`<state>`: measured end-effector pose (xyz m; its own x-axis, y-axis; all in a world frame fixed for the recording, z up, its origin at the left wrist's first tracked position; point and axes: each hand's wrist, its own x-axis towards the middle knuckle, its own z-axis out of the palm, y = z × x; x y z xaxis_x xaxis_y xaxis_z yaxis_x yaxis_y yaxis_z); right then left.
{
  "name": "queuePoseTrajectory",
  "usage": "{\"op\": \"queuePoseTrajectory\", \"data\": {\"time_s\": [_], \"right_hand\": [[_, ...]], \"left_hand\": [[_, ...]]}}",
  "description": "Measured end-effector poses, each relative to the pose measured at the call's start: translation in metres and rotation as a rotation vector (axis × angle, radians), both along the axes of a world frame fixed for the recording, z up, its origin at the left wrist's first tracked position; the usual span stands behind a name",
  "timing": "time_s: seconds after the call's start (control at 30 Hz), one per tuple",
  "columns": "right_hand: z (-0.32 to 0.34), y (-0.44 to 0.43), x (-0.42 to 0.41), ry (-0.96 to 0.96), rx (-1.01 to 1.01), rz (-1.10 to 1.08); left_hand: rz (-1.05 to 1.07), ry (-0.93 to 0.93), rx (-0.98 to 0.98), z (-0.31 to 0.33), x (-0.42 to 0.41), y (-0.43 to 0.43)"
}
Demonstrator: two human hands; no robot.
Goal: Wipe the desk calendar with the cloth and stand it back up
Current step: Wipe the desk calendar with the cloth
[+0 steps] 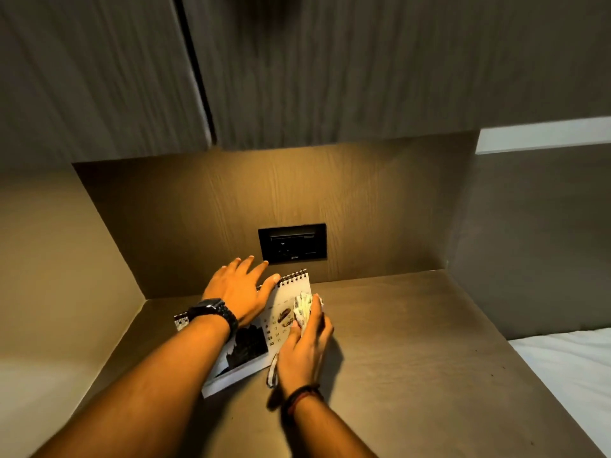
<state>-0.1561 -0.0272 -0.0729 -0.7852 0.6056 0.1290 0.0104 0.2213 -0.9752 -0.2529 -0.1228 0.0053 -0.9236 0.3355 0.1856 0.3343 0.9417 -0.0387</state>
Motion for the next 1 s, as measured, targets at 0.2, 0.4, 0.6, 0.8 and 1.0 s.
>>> {"op": "queuePoseTrajectory", "data": {"time_s": [0.2, 0.4, 0.6, 0.8, 1.0], "right_hand": [[-0.012, -0.032, -0.015, -0.104, 0.081, -0.031], [-0.027, -0.044, -0.011, -0.08, 0.176, -0.048], [-0.017, -0.04, -0.012, -0.152, 0.082, -0.057], [-0.029, -0.042, -0.001, -0.227, 0.214, 0.005], [-0.01, -0.049, -0.014, -0.125, 0.039, -0.049]], "left_hand": [[-0.107, -0.037, -0.004, -0.006, -0.003, -0.004], [-0.121, -0.065, 0.003, -0.004, -0.002, -0.005], [-0.12, -0.07, -0.005, -0.003, 0.0, -0.004], [-0.135, -0.066, -0.011, 0.0, -0.001, -0.004], [-0.131, -0.055, -0.022, -0.003, -0.004, -0.005]]}}
